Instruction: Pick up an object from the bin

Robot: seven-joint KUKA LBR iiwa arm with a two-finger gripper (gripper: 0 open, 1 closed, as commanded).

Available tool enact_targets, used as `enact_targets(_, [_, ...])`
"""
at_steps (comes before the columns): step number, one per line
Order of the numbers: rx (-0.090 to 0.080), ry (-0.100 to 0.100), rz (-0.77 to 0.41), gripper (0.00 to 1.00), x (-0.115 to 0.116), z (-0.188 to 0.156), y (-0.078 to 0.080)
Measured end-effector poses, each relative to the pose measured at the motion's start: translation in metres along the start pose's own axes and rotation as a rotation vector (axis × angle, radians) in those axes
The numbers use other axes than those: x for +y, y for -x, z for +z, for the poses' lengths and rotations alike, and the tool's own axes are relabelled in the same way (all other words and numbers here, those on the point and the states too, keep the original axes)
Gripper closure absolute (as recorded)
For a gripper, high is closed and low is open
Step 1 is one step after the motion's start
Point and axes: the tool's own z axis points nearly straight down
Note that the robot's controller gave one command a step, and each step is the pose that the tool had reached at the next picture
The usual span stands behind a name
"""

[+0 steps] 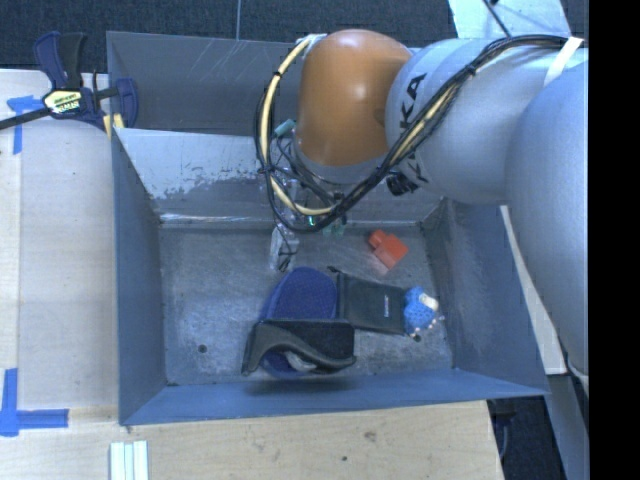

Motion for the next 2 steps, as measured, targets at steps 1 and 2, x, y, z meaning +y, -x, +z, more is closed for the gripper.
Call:
enact_targets(1, [-0.004,-0.001,-0.469,0.0,-0.009,0.051,-0.045])
enact_targets(2, [-0.038,-0.002,-0.617,0.0,-0.018,0.081,-0.057])
